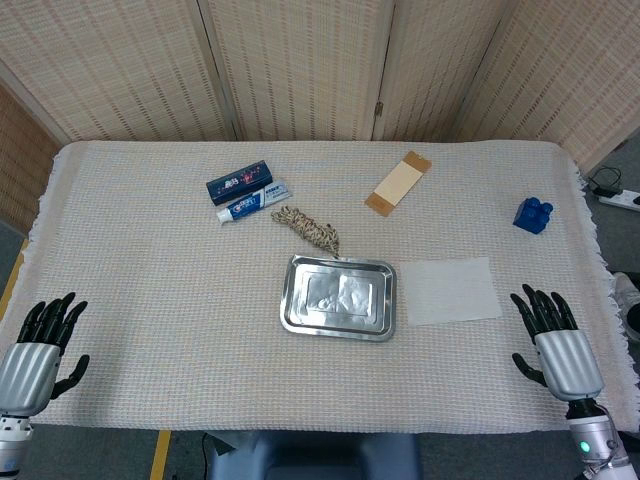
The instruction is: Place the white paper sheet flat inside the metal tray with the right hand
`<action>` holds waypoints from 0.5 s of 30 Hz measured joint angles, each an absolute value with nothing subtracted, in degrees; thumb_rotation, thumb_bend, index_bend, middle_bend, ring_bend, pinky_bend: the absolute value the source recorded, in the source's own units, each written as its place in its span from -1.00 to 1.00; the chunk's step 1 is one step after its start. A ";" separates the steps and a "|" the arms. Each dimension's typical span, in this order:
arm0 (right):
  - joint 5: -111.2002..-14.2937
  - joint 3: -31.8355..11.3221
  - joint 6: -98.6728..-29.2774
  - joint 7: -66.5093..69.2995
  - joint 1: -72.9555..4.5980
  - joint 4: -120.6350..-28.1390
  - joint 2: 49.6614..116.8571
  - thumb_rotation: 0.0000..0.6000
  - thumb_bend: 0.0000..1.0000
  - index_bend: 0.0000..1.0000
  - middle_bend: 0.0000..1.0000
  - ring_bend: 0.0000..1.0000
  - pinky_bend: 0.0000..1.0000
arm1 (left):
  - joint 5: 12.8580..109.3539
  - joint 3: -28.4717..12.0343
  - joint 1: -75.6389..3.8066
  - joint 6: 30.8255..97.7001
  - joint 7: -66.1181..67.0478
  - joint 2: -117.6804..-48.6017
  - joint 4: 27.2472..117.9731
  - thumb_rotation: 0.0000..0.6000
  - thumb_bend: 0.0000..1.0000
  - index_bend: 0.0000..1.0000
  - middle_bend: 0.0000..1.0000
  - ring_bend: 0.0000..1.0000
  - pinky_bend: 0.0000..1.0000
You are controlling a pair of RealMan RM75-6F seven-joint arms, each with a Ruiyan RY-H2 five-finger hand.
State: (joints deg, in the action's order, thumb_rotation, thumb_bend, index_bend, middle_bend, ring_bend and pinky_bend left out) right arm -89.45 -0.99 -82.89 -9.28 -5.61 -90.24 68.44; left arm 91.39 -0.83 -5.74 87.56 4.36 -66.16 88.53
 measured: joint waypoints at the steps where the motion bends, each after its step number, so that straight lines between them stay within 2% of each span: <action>1: -89.38 -1.07 -82.89 -9.40 -5.64 -90.13 68.51 1.00 -0.38 -1.00 -1.00 -1.00 -1.00 | 91.11 -0.86 -5.76 87.32 4.40 -66.15 88.56 1.00 -0.11 -1.00 -1.00 -1.00 -1.00; 8: -88.34 -1.46 -81.65 -10.27 -6.21 -88.13 69.32 1.00 -0.38 -1.00 -1.00 -1.00 -1.00 | 90.35 -0.86 -6.37 85.61 3.82 -66.07 88.93 1.00 -0.11 -1.00 -1.00 -1.00 -1.00; 15: -88.43 -1.75 -78.67 -9.87 -8.44 -80.45 71.35 1.00 -0.38 -0.73 -1.00 -1.00 -1.00 | 91.53 -0.43 -6.88 85.22 2.29 -66.35 88.15 1.00 -0.10 -1.00 -1.00 -1.00 -1.00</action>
